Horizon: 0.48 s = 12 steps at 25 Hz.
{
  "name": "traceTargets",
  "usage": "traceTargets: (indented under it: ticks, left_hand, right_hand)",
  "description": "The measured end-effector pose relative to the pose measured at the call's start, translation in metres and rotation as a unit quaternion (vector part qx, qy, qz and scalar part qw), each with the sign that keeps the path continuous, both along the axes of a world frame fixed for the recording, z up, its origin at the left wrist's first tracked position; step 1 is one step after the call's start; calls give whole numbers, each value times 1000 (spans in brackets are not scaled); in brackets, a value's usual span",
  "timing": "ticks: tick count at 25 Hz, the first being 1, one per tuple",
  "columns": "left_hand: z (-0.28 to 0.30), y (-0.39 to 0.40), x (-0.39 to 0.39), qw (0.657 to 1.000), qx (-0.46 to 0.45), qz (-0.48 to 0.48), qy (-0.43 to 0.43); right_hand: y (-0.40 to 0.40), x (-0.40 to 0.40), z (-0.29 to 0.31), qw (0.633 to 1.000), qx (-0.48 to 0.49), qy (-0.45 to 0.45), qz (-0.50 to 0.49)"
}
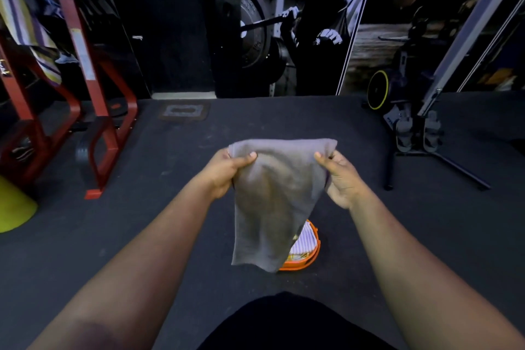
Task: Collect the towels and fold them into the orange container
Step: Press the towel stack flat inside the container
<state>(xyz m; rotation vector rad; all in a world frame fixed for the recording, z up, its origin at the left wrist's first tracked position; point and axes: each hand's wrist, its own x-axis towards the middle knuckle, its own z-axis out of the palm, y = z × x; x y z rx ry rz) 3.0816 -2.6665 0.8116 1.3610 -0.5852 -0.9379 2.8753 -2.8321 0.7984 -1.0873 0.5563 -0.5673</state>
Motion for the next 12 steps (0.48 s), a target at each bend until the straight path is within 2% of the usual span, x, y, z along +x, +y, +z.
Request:
traceTargets:
  ticks: [2,3,4,5,6,7,8,11,12]
  left_hand:
    - [17,-7,7,997,-49,37,37]
    - [18,-7,12,997,-42,45,43]
    - [15,-4,16,999,3,40,15]
    - [9,1,19,995,86,8,-48]
    - [3,8,23,979,167,-37,-109]
    - [1,12,25,964,212,-63,-148]
    - [2,14,28,966,206,-58,-142]
    - [6,12,34,999,53,-6,-13]
    - [4,11,33,998,46,-15,-31]
  right_hand:
    - [-1,-6,-11,988,-43,123,83]
    - [-4,-6,-15,984,-62,148,80]
    - [-7,-4,-16,987,-62,139,47]
    - [-9,-2,-15,991,-59,118,11]
    - [-10,0,-14,992,-71,104,-15]
    - [-9,1,-11,991,-89,94,-27]
    - [-8,1,-11,991,-96,85,-33]
    - [-3,-2,-9,994,-72,87,-5]
    - [-3,-4,-7,988,-99,119,11]
